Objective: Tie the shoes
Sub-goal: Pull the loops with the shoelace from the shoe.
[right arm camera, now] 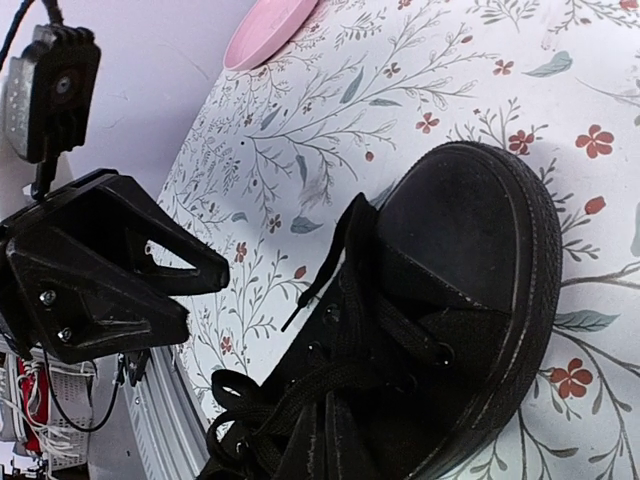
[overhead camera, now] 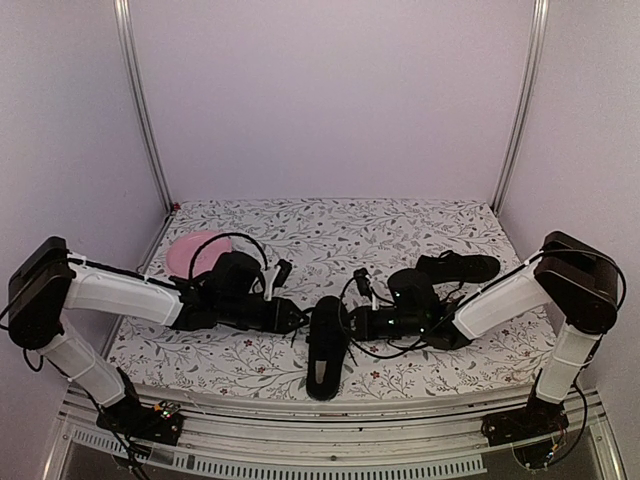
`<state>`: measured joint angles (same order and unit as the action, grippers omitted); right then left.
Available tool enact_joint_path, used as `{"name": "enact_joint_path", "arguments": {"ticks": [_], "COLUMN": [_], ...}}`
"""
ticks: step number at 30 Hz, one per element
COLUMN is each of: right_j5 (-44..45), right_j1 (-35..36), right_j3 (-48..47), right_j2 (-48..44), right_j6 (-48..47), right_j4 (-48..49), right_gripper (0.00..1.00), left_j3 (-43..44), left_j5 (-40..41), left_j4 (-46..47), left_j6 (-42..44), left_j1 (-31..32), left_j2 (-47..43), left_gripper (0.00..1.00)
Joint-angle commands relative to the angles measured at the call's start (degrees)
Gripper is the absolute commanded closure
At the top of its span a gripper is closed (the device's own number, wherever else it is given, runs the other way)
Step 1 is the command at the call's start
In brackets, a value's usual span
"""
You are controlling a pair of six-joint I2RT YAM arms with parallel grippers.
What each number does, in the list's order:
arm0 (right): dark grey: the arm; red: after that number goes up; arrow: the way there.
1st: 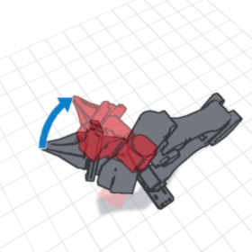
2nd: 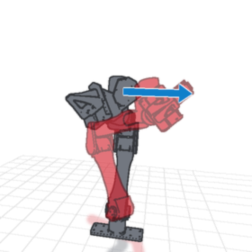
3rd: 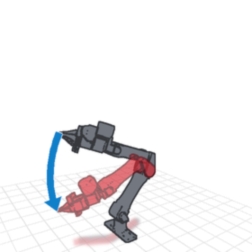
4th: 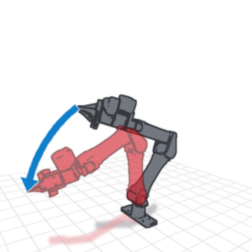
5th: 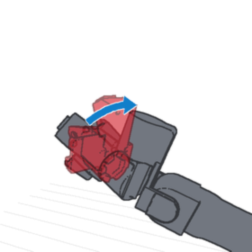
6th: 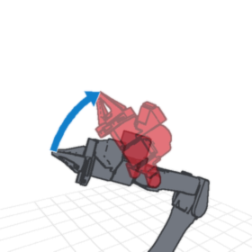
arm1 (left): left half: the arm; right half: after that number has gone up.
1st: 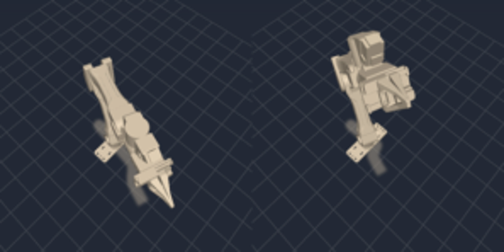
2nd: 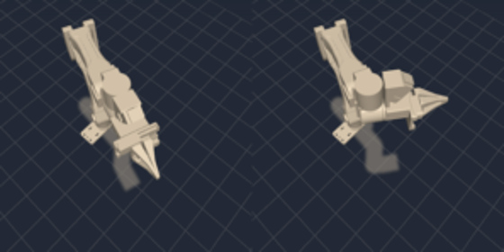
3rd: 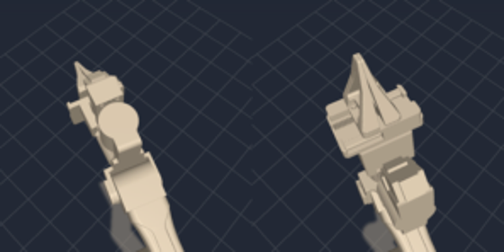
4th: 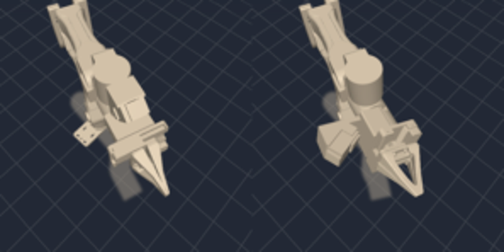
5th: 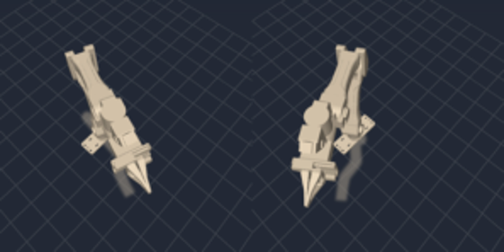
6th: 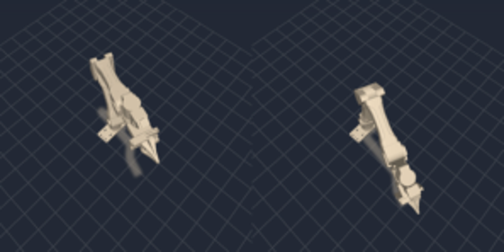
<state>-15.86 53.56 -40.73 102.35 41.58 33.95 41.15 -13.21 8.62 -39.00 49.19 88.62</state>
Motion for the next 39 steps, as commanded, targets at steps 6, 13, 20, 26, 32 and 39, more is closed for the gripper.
{"name": "enact_joint_path", "arguments": {"ticks": [6, 13, 20, 26, 32, 39], "right_j5": [2.5, 2.4, 2.1, 1.8, 1.8, 3.4], "right_j1": [-0.2, -0.2, -0.2, -0.2, -0.2, -0.4], "right_j3": [2.5, 2.2, 1.9, 2.0, 1.9, 3.4], "right_j2": [-3.4, -3.6, -3.5, -3.6, -3.7, -6.7], "right_j6": [-0.2, -0.2, -0.3, -0.3, -0.4, -1.1], "right_j4": [-2.9, -3.1, -3.1, -3.1, -3.4, -6.9], "right_gripper": [0.98, 0.98, 0.98, 0.98, 0.98, 0.98], "left_j3": [-5.5, -5.1, -3.3, -3.4, -3.5, -6.3], "left_j5": [-6.2, -8.5, -9.4, -10.8, -12.2, -8.4], "left_j4": [8.1, 12.6, 14.0, 17.3, 19.5, 18.5], "left_j6": [1.8, 1.8, 1.0, -0.6, -1.6, -3.4], "left_j1": [-0.4, -0.2, -0.2, -0.2, -0.2, -0.3], "left_j2": [0.6, 2.8, 6.2, 7.7, 9.0, 6.7], "left_gripper": [0.62, 0.6, 0.6, 0.67, 0.83, 1.0]}}
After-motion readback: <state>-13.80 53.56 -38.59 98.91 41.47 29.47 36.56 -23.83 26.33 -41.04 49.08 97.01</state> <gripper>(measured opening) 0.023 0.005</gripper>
